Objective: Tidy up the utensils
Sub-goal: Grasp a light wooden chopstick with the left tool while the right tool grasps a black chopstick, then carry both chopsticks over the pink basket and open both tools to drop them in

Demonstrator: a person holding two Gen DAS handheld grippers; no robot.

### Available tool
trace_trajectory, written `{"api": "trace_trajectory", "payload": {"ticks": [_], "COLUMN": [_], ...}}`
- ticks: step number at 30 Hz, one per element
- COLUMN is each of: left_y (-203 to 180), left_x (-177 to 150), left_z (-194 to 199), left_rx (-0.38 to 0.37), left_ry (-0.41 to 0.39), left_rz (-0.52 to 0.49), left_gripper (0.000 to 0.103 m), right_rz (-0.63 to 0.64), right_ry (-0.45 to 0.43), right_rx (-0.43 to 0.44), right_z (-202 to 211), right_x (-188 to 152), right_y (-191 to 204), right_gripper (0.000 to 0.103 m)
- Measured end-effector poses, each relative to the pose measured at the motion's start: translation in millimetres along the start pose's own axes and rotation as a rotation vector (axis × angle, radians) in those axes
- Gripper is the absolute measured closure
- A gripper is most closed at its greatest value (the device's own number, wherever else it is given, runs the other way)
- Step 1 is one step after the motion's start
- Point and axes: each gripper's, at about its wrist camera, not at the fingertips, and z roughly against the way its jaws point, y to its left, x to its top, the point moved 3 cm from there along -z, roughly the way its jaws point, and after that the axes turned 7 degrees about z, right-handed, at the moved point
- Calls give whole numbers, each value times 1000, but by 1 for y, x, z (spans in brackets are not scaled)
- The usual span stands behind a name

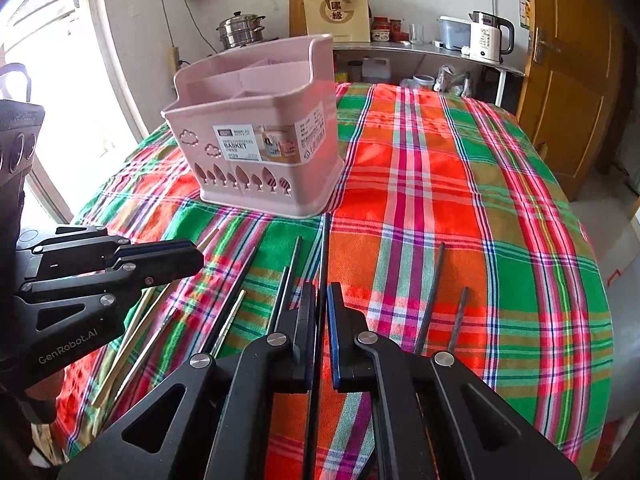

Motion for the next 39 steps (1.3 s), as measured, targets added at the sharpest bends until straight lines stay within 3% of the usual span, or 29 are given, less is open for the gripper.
{"api": "trace_trajectory", "payload": {"ticks": [5, 14, 25, 39], "left_y": [0, 1, -1, 40], "left_x": [15, 39, 61, 139], "left_z": [47, 117, 151, 176], "left_rx": [-46, -58, -68, -37], "left_ry": [-91, -232, -294, -374], "left_rz": [13, 11, -5, 83], "left_gripper": [99, 99, 99, 99], "right_rz": [-6, 10, 21, 2], "right_ry": [-90, -236, -327, -432], "right_rx": [5, -20, -34, 12], "right_z": [36, 97, 132, 143], "right_x": [16, 39, 62, 133], "right_y": [4, 14, 18, 17], "right_gripper": [98, 98, 98, 98]}}
